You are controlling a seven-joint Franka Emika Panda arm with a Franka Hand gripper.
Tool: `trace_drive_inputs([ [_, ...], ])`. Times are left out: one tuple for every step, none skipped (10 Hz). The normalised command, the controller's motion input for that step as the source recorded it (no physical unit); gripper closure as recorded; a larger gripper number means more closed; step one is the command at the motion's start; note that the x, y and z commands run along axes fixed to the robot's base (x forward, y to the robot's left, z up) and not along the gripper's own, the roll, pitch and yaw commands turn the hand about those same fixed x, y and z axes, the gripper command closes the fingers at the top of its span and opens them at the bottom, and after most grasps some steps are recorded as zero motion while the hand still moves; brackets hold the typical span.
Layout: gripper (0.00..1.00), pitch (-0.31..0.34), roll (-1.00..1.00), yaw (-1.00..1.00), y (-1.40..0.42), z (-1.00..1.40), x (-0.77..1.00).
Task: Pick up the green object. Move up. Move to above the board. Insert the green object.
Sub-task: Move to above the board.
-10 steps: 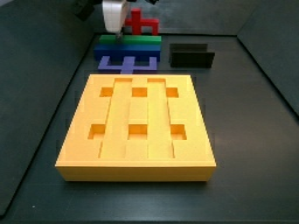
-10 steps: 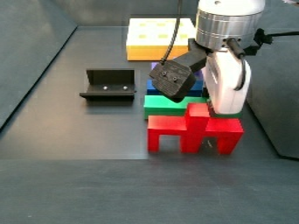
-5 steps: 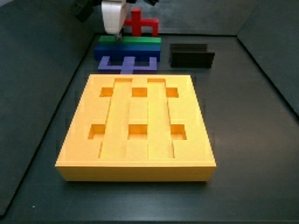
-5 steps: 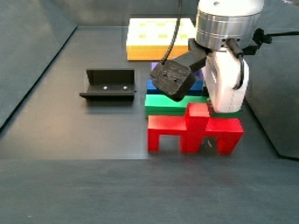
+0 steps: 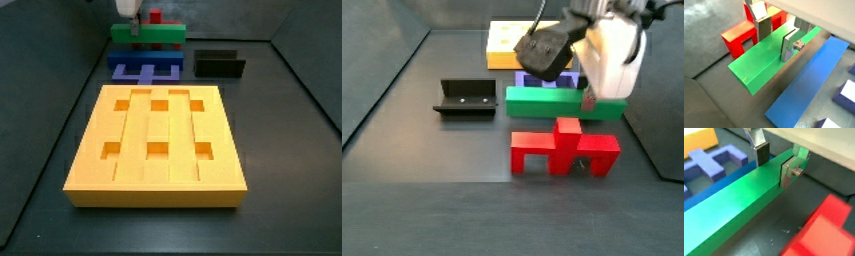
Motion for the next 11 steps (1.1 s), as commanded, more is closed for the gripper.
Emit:
trace_drive_inputs([
  [1.0, 0.0, 0.0, 0.0, 0.0, 1.4, 0.0],
  [1.0, 0.019, -0.01, 0.01, -0.01, 1.4, 0.0],
  [1.0, 0.017, -0.01, 0.0, -0.01, 1.4, -0.03],
  [1.0, 0.004, 0.0, 0.0, 0.0, 1.4, -0.01],
  [1.0, 0.057, -0.01, -0.01, 0.0, 1.4, 0.03],
  [1.0, 0.075, -0.01, -0.01, 0.0, 1.4, 0.03],
  [1.0, 0.068, -0.02, -0.01, 0.0, 0.9, 0.01],
  [1.0, 0.052, -0.02, 0.0, 0.01, 0.5, 0.04],
  [1.0, 0.06, -0.02, 0.0, 0.01, 0.26, 0.05],
  [1.0, 0.063, -0.02, 0.0, 0.01, 0.21, 0.04],
  [1.0, 0.017, -0.01, 1.0, -1.4, 0.17, 0.36],
])
